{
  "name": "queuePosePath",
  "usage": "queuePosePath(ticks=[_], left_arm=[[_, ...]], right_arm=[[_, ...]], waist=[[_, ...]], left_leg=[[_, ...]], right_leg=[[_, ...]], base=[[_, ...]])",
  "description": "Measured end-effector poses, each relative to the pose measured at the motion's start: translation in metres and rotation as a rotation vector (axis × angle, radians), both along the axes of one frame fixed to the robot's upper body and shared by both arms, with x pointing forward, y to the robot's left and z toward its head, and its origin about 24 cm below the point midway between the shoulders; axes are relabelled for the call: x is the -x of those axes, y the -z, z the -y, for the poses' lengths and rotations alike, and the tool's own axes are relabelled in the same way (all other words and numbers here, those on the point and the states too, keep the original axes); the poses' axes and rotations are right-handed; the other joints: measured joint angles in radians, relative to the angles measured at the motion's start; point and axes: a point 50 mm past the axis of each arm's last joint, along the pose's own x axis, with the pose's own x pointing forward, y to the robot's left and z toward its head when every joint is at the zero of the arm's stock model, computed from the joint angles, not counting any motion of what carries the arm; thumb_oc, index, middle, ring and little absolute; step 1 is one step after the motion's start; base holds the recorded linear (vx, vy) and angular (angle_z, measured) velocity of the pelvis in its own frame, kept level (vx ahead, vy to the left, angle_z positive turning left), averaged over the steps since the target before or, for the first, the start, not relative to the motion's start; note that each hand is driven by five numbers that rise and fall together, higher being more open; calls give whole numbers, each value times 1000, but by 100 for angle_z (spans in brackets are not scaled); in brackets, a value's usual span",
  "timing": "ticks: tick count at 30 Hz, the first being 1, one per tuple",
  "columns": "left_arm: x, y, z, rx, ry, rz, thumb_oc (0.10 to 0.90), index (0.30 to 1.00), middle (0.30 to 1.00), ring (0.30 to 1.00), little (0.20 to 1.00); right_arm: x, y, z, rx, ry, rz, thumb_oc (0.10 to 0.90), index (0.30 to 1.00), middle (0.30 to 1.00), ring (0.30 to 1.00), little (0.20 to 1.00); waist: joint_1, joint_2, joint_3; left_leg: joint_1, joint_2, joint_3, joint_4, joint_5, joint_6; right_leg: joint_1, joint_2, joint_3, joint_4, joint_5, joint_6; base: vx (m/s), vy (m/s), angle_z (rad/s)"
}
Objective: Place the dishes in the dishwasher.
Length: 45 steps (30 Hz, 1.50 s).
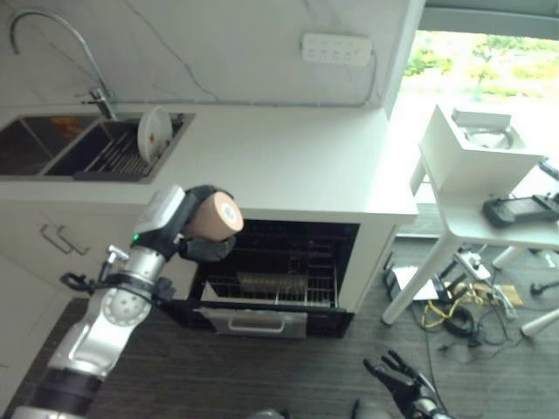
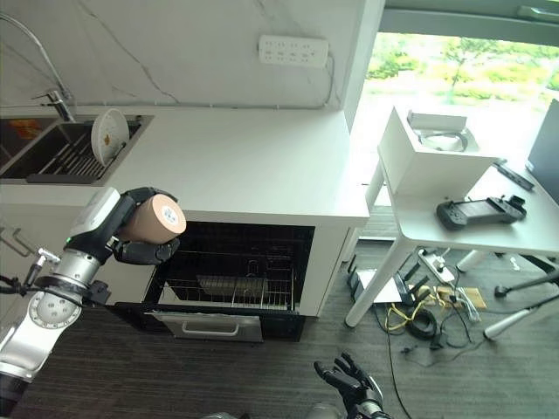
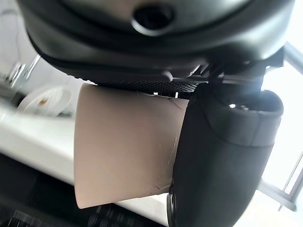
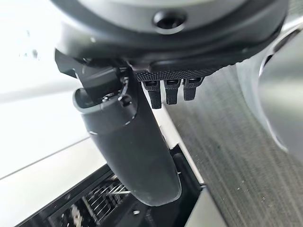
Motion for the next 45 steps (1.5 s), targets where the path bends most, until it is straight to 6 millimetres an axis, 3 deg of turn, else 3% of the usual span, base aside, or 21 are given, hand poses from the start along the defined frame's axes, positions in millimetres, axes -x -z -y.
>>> queuePosePath(ticks=[1,2,3,6,13,15,20,22,23,24,25,26,28,30,32,33,34,35,38,41,45], left_arm=[[0,0,0,-2,-4,-2,400,300,300,300,300],[-1,0,0,-6,-5,-2,400,300,300,300,300],[-7,-3,7,-13,9,5,400,300,300,300,300],[-11,-8,15,-16,43,28,400,300,300,300,300],[-4,-3,6,-17,8,25,400,300,300,300,300],[-3,-4,5,-18,2,26,400,300,300,300,300],[-3,-9,2,-35,10,33,400,300,300,300,300],[-3,-10,2,-32,12,34,400,300,300,300,300],[-4,-11,3,-30,14,41,400,300,300,300,300],[-5,-14,3,-32,19,49,400,300,300,300,300],[-5,-15,4,-32,32,53,400,300,300,300,300],[-5,-16,5,-28,43,58,400,300,300,300,300],[-6,-19,8,6,65,67,400,300,300,300,300],[-6,-16,8,15,60,58,400,300,300,300,300],[-8,-16,12,38,68,70,400,300,300,300,300],[-10,-16,16,55,77,77,400,300,300,300,300],[-13,-20,18,52,84,91,400,300,300,300,300],[-14,-23,19,51,88,99,400,300,300,300,300],[-16,-21,15,95,72,81,400,300,300,300,300],[-18,-11,19,308,63,42,400,300,300,300,300],[-12,36,60,837,134,-144,400,300,300,300,300]], right_arm=[[3,1,0,-2,-18,-8,800,900,900,900,900],[5,2,2,2,-31,-15,800,900,900,900,900],[6,2,10,20,-34,-25,800,900,900,900,900],[6,0,17,38,-38,-26,800,900,900,900,900],[-6,-3,17,44,-42,-5,800,900,900,900,900],[-8,-4,19,49,-44,0,800,900,900,900,900],[-8,-6,26,59,-54,6,800,900,900,900,900],[-7,-6,26,54,-59,7,800,900,900,900,900],[-7,-6,26,52,-61,10,800,900,900,900,900],[-8,-5,22,44,-62,16,800,900,900,900,900],[-12,-7,21,42,-63,35,800,900,900,900,900],[-14,-8,26,51,-50,45,800,900,900,900,900],[-18,-15,48,116,0,61,800,900,900,900,900],[-18,-25,71,190,2,73,800,900,900,900,900],[-16,-31,78,217,-1,103,800,900,900,900,900],[-14,-33,82,225,4,104,800,900,900,900,900],[-14,-29,75,200,20,97,800,900,900,900,900],[-8,-23,66,171,24,82,800,900,900,900,900],[4,-5,34,77,37,39,800,900,900,900,900],[-2,-4,11,30,70,77,800,900,900,900,900],[-25,-39,27,120,245,293,800,900,900,900,900]], waist=[[-9,-9,5],[-8,-32,6],[-5,-36,10],[0,-3,31],[38,2,35],[38,-1,36],[28,-2,37],[23,-5,39],[20,-16,45],[12,-41,63],[10,-70,76],[5,-68,83],[7,-17,118],[5,18,131],[-23,26,127],[-30,47,119],[-45,19,120],[-46,-1,112],[-41,-10,108],[-28,-6,103],[-53,-17,57]], left_leg=[[5,-12,5,-34,29,3],[19,-41,25,-63,45,8],[20,-68,22,-77,50,17],[31,-82,7,-104,73,22],[55,-99,-17,-146,94,0],[54,-101,-17,-146,95,-7],[61,-104,-22,-159,95,-15],[73,-111,-23,-180,111,-47],[81,-114,-10,-187,108,-86],[80,-91,43,-133,89,-75],[72,-34,30,-82,86,-100],[56,17,4,-60,89,-119],[-6,138,-53,-42,98,-176],[-39,185,-53,-41,119,-193],[-16,164,-56,-60,130,-182],[20,153,-61,-97,170,-171],[34,123,-48,-122,167,-194],[39,94,-42,-141,167,-179],[42,54,-36,-143,159,-149],[56,48,-30,-144,154,-142],[48,72,-13,-140,150,-155]], right_leg=[[6,48,-21,3,-52,-55],[20,58,-31,-25,-67,-86],[30,59,-4,-55,-66,-107],[49,60,5,-74,-64,-118],[61,49,-16,-64,-61,-170],[58,42,-19,-50,-64,-190],[57,38,-24,-26,-80,-197],[65,27,-28,-28,-80,-200],[67,11,-33,-36,-82,-214],[75,-18,-40,-35,-84,-219],[79,-46,-34,-37,-86,-213],[79,-50,-29,-40,-85,-203],[80,-47,-27,-34,-86,-198],[64,-74,-5,-6,-79,-148],[69,-105,14,-2,-76,-96],[67,-103,24,6,-79,-65],[63,-131,43,25,-84,-41],[64,-152,57,-1,-73,-21],[104,-181,71,-86,-20,24],[118,-185,73,-103,-15,35],[96,-157,92,-106,-10,26]], base=[[11,-71,-9],[35,-112,-5],[51,-144,2],[50,-134,23],[61,-92,13],[40,-44,5],[22,-29,3],[21,-16,16],[-1,22,31],[-16,138,35],[-13,245,35],[1,258,20],[3,239,-3],[36,258,-34],[47,126,-17],[29,66,-1],[32,80,1],[14,42,8],[1,21,9],[-12,1,-1],[-28,-25,-21]])
